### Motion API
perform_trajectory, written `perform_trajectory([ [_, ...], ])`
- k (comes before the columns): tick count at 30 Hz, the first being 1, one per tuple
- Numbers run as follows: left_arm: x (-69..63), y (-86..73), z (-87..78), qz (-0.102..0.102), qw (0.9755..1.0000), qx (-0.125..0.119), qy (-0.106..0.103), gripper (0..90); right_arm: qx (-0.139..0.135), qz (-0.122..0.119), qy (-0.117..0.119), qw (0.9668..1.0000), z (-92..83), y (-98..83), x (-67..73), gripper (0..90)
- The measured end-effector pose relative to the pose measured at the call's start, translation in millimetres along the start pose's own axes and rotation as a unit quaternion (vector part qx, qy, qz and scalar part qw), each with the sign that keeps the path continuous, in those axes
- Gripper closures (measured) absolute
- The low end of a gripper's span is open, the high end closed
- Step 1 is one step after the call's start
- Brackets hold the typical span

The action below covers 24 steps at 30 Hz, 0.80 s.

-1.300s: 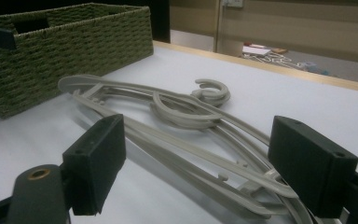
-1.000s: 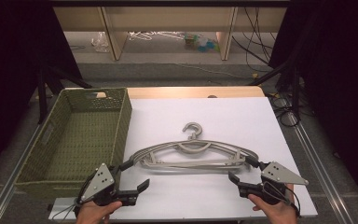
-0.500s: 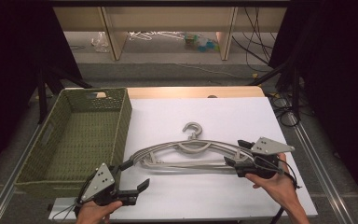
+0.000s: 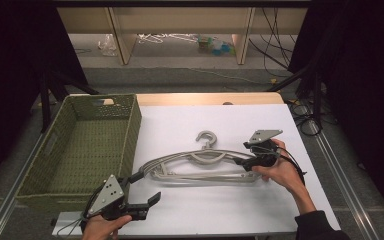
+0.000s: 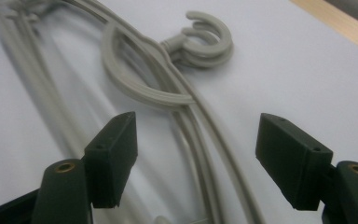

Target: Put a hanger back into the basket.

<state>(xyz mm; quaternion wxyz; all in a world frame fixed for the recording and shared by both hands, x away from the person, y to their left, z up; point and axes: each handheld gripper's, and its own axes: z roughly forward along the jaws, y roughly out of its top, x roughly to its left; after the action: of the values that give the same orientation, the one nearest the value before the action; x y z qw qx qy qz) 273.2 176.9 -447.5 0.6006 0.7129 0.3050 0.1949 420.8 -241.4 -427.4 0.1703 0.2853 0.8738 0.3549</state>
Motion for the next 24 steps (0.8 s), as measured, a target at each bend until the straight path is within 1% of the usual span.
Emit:
perform_trajectory([
  [1,0.8,0.4,0.2,0.009,1.0000,0.001,-0.003,15.8,0.005,0.002,0.001,1.0000,6.2,2.6,-5.5,32.1],
  [3,0.8,0.4,0.2,0.010,0.9999,0.001,-0.003,15.9,0.010,0.000,0.004,0.9999,9.4,3.6,-8.3,32.2],
  [4,0.8,0.4,0.0,0.011,0.9999,0.001,-0.003,15.9,0.017,0.000,0.011,0.9998,12.4,4.3,-10.3,32.5],
  [5,0.8,0.4,0.1,0.008,1.0000,0.001,-0.003,15.8,0.031,-0.001,0.023,0.9993,19.4,4.8,-13.7,34.8],
  [6,0.8,0.4,0.1,0.008,1.0000,0.001,-0.003,15.8,0.031,-0.001,0.023,0.9993,19.4,4.8,-13.7,34.8],
  [7,0.8,0.3,0.1,0.007,1.0000,0.001,-0.002,15.8,0.039,-0.007,0.024,0.9989,22.8,5.0,-15.7,35.7],
  [8,1.1,0.3,0.0,0.008,1.0000,0.002,-0.002,15.8,0.042,-0.008,0.026,0.9987,30.3,4.4,-17.4,38.7],
  [9,1.2,0.3,0.1,0.008,1.0000,0.002,-0.002,15.8,0.047,-0.007,0.033,0.9983,33.2,4.5,-17.7,39.1],
  [10,1.2,0.3,0.1,0.008,1.0000,0.002,-0.002,15.8,0.056,0.002,0.040,0.9976,35.3,5.2,-17.8,39.5],
  [11,0.8,0.1,0.4,0.005,1.0000,0.002,-0.002,15.8,0.059,0.002,0.040,0.9974,38.1,4.3,-18.8,39.8],
  [12,1.7,0.0,1.1,0.010,0.9999,-0.002,-0.006,15.8,0.072,0.003,0.045,0.9964,40.5,3.6,-20.5,39.9],
  [14,1.7,-0.1,1.2,0.010,0.9999,-0.003,-0.006,15.8,0.073,0.003,0.044,0.9963,44.0,1.8,-21.8,41.3],
  [16,0.8,0.2,0.3,0.005,1.0000,0.002,-0.001,15.8,0.077,-0.005,0.042,0.9961,47.5,0.5,-23.2,46.5],
  [17,0.7,-0.3,0.7,-0.003,1.0000,-0.002,0.001,15.8,0.075,-0.005,0.056,0.9956,48.8,0.4,-23.3,49.7],
  [19,1.1,-0.6,1.3,-0.004,1.0000,-0.005,-0.001,15.7,0.075,-0.006,0.058,0.9955,49.7,0.3,-22.9,50.8],
  [20,1.5,-0.5,1.2,-0.002,1.0000,-0.003,0.000,15.7,0.081,-0.010,0.060,0.9948,50.0,0.5,-23.3,52.7],
  [21,2.4,0.2,0.5,0.007,1.0000,0.001,-0.001,15.7,0.085,-0.018,0.059,0.9945,51.2,0.6,-23.5,54.2],
  [22,2.2,0.1,0.6,0.006,1.0000,0.001,0.000,15.7,0.085,-0.021,0.055,0.9946,52.6,1.6,-24.2,58.7],
  [23,2.6,0.2,0.8,0.010,0.9999,0.001,-0.002,15.7,0.082,-0.019,0.057,0.9948,53.3,2.4,-24.4,61.2],
  [24,2.6,0.2,0.8,0.010,0.9999,0.001,-0.002,15.8,0.082,-0.019,0.057,0.9948,53.3,2.4,-24.4,61.2],
])
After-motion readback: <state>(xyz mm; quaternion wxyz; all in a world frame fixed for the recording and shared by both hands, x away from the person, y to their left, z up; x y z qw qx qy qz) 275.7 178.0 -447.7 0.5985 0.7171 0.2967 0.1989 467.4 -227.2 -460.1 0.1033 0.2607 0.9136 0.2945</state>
